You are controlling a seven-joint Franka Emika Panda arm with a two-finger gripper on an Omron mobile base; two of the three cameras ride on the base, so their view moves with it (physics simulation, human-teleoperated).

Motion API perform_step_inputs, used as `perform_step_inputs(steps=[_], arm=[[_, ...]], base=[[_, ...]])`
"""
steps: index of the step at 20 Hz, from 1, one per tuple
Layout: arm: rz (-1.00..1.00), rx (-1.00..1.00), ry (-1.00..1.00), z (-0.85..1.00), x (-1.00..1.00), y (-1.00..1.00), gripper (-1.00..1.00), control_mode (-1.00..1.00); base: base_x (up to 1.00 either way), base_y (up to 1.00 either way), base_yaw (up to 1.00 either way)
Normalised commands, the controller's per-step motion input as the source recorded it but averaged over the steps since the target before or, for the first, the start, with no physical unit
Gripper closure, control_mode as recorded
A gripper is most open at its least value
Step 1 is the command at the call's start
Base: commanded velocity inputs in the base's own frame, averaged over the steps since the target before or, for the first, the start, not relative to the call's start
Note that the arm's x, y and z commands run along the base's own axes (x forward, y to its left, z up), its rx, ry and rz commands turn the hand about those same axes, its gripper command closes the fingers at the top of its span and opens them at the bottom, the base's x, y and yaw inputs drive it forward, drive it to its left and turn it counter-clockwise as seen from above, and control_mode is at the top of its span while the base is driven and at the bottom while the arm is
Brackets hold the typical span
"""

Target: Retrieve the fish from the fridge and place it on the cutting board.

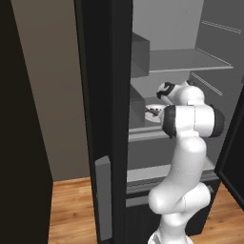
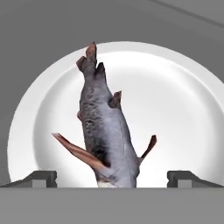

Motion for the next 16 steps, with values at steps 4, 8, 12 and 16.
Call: perform_step_inputs(steps=[4, 8, 12, 16], arm=[[0.03, 0.00, -0.02, -0.16, 0.24, 0.00, -1.00, -1.00], [0.01, 0.00, 0.00, -0.11, 0.28, 0.00, -1.00, -1.00], [0.01, 0.00, 0.00, -0.11, 0.23, 0.00, -1.00, -1.00], [0.01, 0.00, 0.00, -0.15, 0.09, 0.00, 1.00, -1.00]], base=[[0.00, 0.00, 0.00], [0.00, 0.00, 0.00], [0.00, 0.00, 0.00], [0.00, 0.00, 0.00]])
